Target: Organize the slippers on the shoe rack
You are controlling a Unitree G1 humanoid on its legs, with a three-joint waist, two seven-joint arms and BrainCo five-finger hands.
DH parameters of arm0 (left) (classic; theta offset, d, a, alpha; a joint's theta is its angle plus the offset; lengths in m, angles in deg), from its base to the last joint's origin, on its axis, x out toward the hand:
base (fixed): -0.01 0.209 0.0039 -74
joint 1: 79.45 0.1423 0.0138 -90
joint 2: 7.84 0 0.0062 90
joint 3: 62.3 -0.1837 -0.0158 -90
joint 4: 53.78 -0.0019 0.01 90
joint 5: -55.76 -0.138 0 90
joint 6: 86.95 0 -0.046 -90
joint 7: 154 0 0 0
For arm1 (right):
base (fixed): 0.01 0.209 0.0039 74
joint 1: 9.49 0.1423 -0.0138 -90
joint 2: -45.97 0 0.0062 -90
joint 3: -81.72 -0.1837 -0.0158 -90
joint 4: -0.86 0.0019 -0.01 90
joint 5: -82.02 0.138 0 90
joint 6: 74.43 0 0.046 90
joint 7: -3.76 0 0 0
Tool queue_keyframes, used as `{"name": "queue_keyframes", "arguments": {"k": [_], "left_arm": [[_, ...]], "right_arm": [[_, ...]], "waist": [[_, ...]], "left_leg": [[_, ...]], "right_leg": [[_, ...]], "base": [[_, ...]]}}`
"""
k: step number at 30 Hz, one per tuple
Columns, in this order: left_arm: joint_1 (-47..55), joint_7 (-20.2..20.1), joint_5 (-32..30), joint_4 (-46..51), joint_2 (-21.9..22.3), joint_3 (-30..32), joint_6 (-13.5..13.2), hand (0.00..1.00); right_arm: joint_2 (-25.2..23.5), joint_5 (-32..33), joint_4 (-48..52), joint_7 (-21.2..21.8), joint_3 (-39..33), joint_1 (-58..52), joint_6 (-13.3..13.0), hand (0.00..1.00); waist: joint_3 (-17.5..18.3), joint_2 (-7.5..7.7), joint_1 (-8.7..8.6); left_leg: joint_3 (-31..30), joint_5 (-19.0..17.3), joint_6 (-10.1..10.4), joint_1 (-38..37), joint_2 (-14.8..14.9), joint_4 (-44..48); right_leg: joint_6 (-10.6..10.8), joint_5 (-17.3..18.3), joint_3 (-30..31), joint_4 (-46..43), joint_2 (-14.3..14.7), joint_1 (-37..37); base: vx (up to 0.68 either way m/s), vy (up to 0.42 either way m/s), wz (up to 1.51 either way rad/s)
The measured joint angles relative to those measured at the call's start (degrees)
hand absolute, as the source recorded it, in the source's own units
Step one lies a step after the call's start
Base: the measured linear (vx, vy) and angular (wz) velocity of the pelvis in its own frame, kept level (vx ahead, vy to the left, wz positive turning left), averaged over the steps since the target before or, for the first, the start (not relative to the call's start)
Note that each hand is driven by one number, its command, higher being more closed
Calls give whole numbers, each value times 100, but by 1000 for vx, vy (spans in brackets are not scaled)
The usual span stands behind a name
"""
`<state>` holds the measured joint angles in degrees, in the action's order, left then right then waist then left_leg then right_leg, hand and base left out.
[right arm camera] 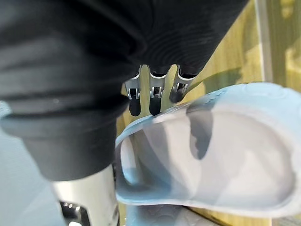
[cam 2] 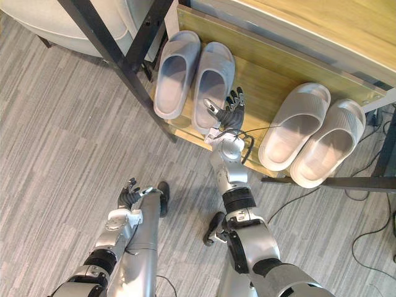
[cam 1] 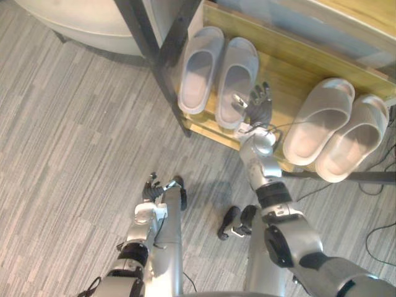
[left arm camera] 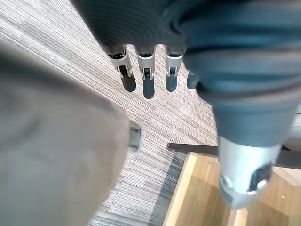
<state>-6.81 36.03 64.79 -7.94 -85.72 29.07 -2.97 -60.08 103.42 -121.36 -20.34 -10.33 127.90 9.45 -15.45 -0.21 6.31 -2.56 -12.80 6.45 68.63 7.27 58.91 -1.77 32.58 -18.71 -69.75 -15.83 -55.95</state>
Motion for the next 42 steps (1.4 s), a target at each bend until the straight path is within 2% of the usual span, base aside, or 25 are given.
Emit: {"name": "queue_keyframes", "arguments": {"k": [9,13,22,31,37,42], "left_arm": [[-35,0,0,7,229,0,-63,0],[-110,45,-1,-35,356,11,-95,0],[-125,111,-1,-40,425,170,-92,0],[-171,114,1,-97,475,221,-103,0],[-168,104,1,-193,525,433,-89,0],[-74,93,-2,-276,540,446,-75,0]], "right_arm": [[-63,671,-285,77,2,269,-23,0],[-170,1076,-415,141,2,332,-142,0],[-218,1349,-532,315,51,373,-215,0],[-196,1197,-679,374,66,428,-184,0],[15,613,-689,528,184,348,41,0],[62,96,-681,721,281,277,50,0]], "waist": [[1,-2,4],[1,-2,6],[2,-5,14],[5,-12,20],[-1,-20,14],[-10,-26,-5]], "left_leg": [[32,21,22,-73,120,-17],[18,28,37,-75,151,-18],[10,30,40,-78,202,-9],[10,35,50,-98,208,-13],[26,40,56,-275,223,-78],[125,61,33,-637,344,-359]], "right_leg": [[-63,-42,39,17,100,3],[-71,-46,33,15,136,2],[-87,-54,32,15,180,1],[-99,-60,34,15,185,10],[-101,-77,34,103,207,185],[-44,-266,67,518,361,500]], "base": [[-24,3,-6],[-6,2,-1],[-3,3,-1],[0,0,0],[1,4,-1],[11,48,-15]]}}
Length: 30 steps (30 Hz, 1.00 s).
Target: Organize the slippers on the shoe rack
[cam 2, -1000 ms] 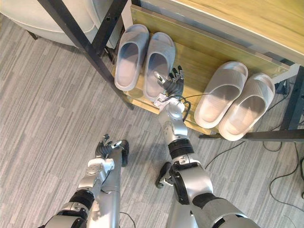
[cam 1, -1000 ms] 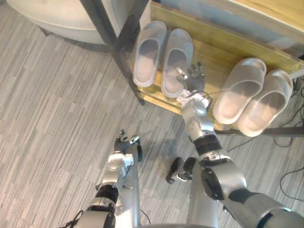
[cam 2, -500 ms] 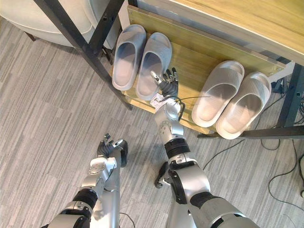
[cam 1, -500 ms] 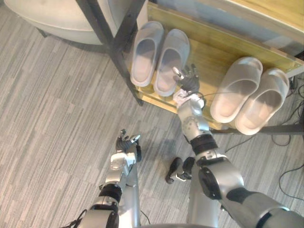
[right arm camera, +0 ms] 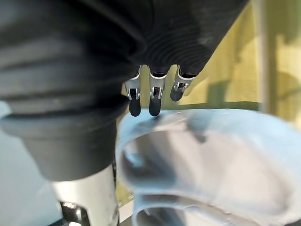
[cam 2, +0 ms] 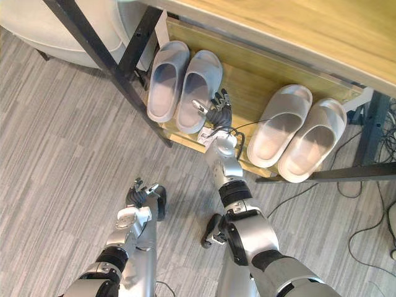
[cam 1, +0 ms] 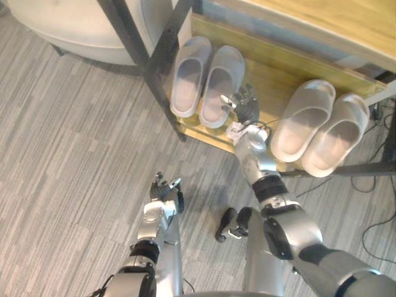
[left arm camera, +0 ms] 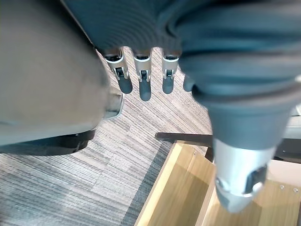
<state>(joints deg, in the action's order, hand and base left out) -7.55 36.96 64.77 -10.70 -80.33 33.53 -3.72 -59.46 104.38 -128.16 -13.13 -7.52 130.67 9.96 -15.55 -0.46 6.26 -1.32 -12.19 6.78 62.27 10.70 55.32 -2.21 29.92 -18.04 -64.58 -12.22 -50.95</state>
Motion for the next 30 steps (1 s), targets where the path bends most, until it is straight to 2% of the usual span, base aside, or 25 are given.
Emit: {"name": "queue_keyframes", "arguments": {"k": [8,15,18,21,23,27,30], "left_arm": [[134,-97,-3,-177,48,-2,81,0],[684,-169,-115,-284,40,-19,98,0],[988,-248,-288,-339,-2,-148,97,0],[1175,-285,-449,-486,-163,-490,93,0],[1290,-400,-563,-709,-301,-805,91,0],[1496,-511,-687,-776,-397,-1054,88,0],[1630,-581,-795,-809,-553,-1378,78,0]], "right_arm": [[0,-259,62,87,11,-423,74,0],[49,-901,1493,333,691,-1706,96,0],[61,-1385,2135,522,968,-2673,84,0],[97,-1696,2287,692,1086,-3406,52,0],[233,-1974,2219,871,1109,-3948,42,0],[474,-2247,1984,1104,1026,-4520,6,0],[483,-2258,1451,1241,821,-5021,-48,0]], "waist": [[-73,9,-44],[-59,46,-219],[18,144,-307],[171,293,-340],[338,403,-379],[417,402,-539],[638,361,-619]], "left_leg": [[193,18,-33,-746,114,-448],[614,121,-177,-2098,179,-1411],[950,242,-223,-2818,165,-2018],[1086,407,-236,-3333,40,-2617],[1176,652,-247,-3784,-130,-3247],[1317,857,-293,-4459,-344,-3918],[1497,1077,-302,-5026,-466,-4582]], "right_leg": [[79,-267,26,668,134,712],[241,-724,85,1879,254,1965],[358,-970,104,2586,260,2633],[433,-1187,107,3204,273,3108],[510,-1429,98,3832,273,3496],[638,-1677,115,4465,237,4115],[701,-1918,207,5000,252,4530]], "base": [[25,79,-10],[44,106,-11],[71,66,-3],[118,48,0],[157,46,4],[157,44,-1],[103,20,-18]]}}
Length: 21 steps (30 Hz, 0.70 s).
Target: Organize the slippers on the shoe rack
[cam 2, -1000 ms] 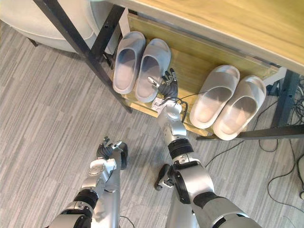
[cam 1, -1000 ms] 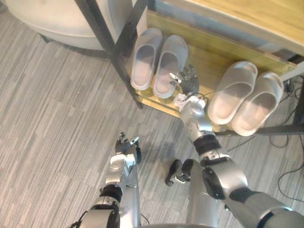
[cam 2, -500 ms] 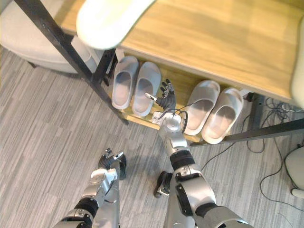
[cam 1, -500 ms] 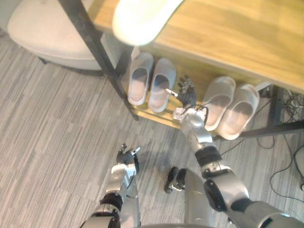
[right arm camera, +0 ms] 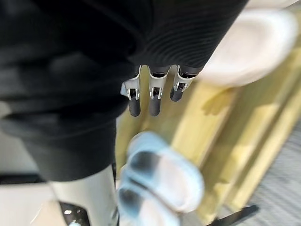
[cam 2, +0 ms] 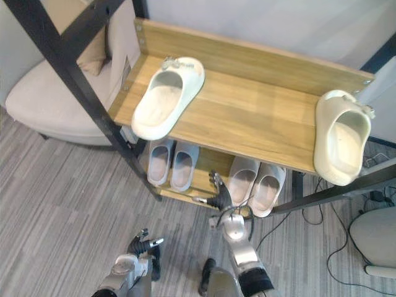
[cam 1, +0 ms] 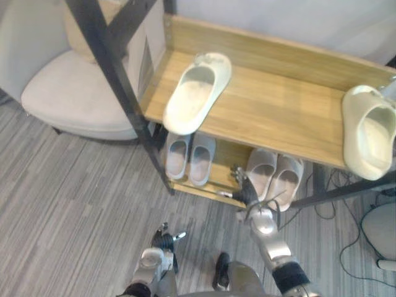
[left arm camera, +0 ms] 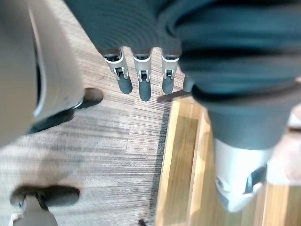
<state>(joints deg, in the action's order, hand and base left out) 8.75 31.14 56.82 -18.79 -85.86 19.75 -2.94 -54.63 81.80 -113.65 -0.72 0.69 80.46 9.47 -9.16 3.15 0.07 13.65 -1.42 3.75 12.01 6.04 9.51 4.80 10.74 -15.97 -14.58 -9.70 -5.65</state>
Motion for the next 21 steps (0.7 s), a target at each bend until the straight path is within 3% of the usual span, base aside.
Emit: {"name": "queue_keyframes", "arguments": {"k": [5,10,21], "left_arm": [[67,-39,-101,-2,-87,-257,-55,0],[88,-74,-117,2,-130,-528,-94,0],[30,-213,-183,1299,-218,-1913,-119,0]], "right_arm": [[39,-371,-1009,67,-223,-490,-14,0],[70,-439,-1939,103,-334,-704,-4,0],[66,-415,-2580,91,-843,-710,34,0]], "waist": [[178,-116,-50],[225,-169,-100],[316,-289,-131]], "left_leg": [[98,388,-14,-650,-150,-874],[89,770,-56,-1113,-225,-1545],[119,697,-121,-1314,-311,-1580]], "right_leg": [[13,-239,102,476,65,388],[8,-257,114,511,80,492],[71,-358,344,713,62,741]], "base": [[11,18,-15],[-78,24,-1],[-54,18,-3]]}}
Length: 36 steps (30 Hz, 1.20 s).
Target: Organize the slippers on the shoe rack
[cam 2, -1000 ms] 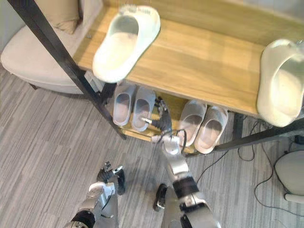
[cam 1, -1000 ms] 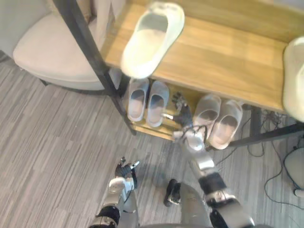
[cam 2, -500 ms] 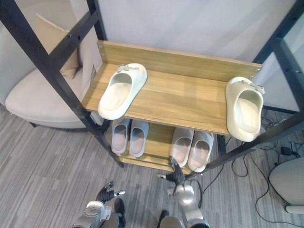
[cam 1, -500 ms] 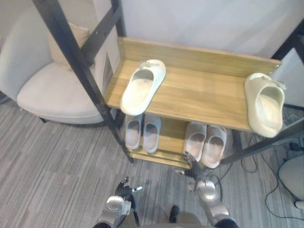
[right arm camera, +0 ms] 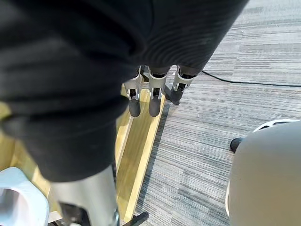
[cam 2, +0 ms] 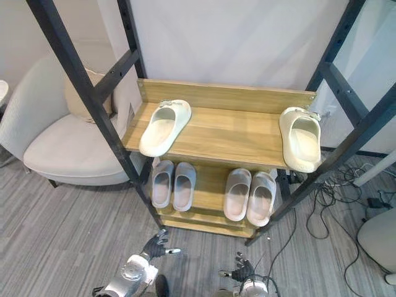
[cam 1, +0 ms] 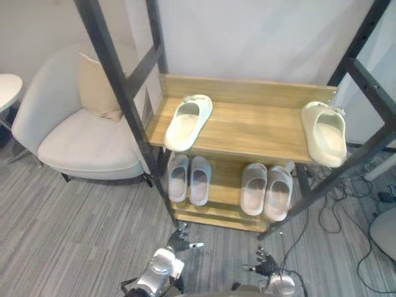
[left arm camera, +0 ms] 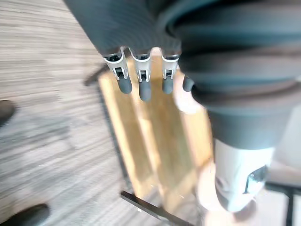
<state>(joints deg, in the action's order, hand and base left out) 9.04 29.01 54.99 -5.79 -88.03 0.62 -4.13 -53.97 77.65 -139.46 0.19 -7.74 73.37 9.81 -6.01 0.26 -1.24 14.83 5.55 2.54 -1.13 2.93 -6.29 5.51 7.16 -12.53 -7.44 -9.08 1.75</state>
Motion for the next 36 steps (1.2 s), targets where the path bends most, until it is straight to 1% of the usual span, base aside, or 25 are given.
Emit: {"name": "queue_keyframes", "arguments": {"k": [1,3,5,6,8,11,12,13,15,18,20,21,23,27,31,33,36], "left_arm": [[-7,-5,9,34,-2,-55,0,0],[-39,-98,94,357,-2,-441,-26,0],[-62,-174,147,963,9,-882,-102,0],[-74,-222,182,1051,15,-931,-125,0],[-277,-339,344,1614,22,-1247,-184,0],[-456,-342,487,2093,28,-1289,-223,0],[-729,-334,647,2421,15,-1277,-296,0],[-809,-330,688,2506,8,-1275,-322,0],[-1198,-319,842,2995,-10,-1191,-411,0],[-1433,-300,956,3355,-32,-973,-514,0],[-1739,-174,1000,3681,-162,-627,-618,0],[-1763,-167,1001,3700,-178,-605,-625,0],[-2061,-19,1008,3853,-337,-311,-655,0],[-2268,183,1062,3912,-441,-65,-694,0],[-2465,353,982,3884,-544,202,-729,0],[-2604,415,906,3735,-636,354,-753,0],[-2952,504,743,3237,-735,734,-748,0]], "right_arm": [[-6,2,-13,-4,-23,5,0,0],[-10,2,-39,-18,-43,9,1,0],[-19,4,-44,-47,-45,5,1,0],[-22,4,-44,-50,-45,3,1,0],[-47,9,-44,-79,-47,-5,0,0],[-48,8,-44,-83,-37,-23,0,0],[-43,17,-44,-83,-33,-21,-4,0],[-41,25,-44,-83,-31,-21,-7,0],[-26,42,-41,-71,-23,-18,-31,0],[-4,43,-41,-28,-7,-14,-39,0],[67,42,-41,41,26,-18,-46,0],[71,42,-41,43,25,-19,-46,0],[116,42,-41,84,24,-16,-45,0],[125,41,-42,138,25,-17,-44,0],[124,37,-45,227,26,-18,-43,0],[126,36,-52,257,25,-22,-43,0],[128,36,-67,268,24,-22,-42,0]], "waist": [[1,0,0],[22,2,-9],[52,1,-14],[60,2,-16],[69,1,-42],[126,-14,-62],[135,-32,-65],[136,-33,-70],[136,-32,-123],[135,-31,-142],[153,-31,-156],[153,-31,-157],[155,-16,-170],[159,11,-187],[147,58,-215],[160,72,-226],[161,93,-244]], "left_leg": [[-3,0,0,-3,-2,0],[-35,5,19,-8,-19,0],[-48,3,18,-6,-57,2],[-53,14,2,-7,-59,2],[-126,23,-9,-64,-69,8],[-143,6,6,-95,-69,4],[-162,6,6,-94,-62,5],[-167,6,7,-95,-60,7],[-210,-11,29,-125,-61,2],[-199,-40,39,-178,-61,0],[-161,-74,47,-202,-60,0],[-159,-75,46,-202,-60,0],[-144,-92,42,-201,-64,0],[-137,-97,42,-200,-71,3],[-137,-98,43,-257,-75,19],[-133,-133,49,-316,-71,-2],[-132,-138,54,-319,-68,-3]], "right_leg": [[0,0,0,6,0,7],[2,-1,-1,44,2,40],[-1,-18,-1,72,-2,53],[-13,-35,-3,74,-2,55],[2,-52,-96,183,4,212],[-7,-43,-124,206,10,259],[-16,-38,-129,223,22,265],[-17,-38,-132,229,24,271],[-23,-41,-181,288,31,350],[-28,-38,-172,325,33,408],[-52,-26,-140,370,38,429],[-55,-24,-138,372,38,429],[-47,-43,-132,393,38,431],[-68,-69,-135,438,41,463],[-70,-88,-137,511,43,546],[-72,-89,-135,556,52,611],[-76,-91,-128,584,53,611]], "base": [[-6,9,4],[14,5,4],[42,13,1],[56,5,5],[57,-14,14],[39,-17,5],[0,0,0],[24,-19,4],[10,-9,7],[1,2,-2],[6,6,-8],[9,5,-5],[0,0,0],[0,0,0],[3,-2,-3],[-25,-1,-3],[-34,7,-1]]}}
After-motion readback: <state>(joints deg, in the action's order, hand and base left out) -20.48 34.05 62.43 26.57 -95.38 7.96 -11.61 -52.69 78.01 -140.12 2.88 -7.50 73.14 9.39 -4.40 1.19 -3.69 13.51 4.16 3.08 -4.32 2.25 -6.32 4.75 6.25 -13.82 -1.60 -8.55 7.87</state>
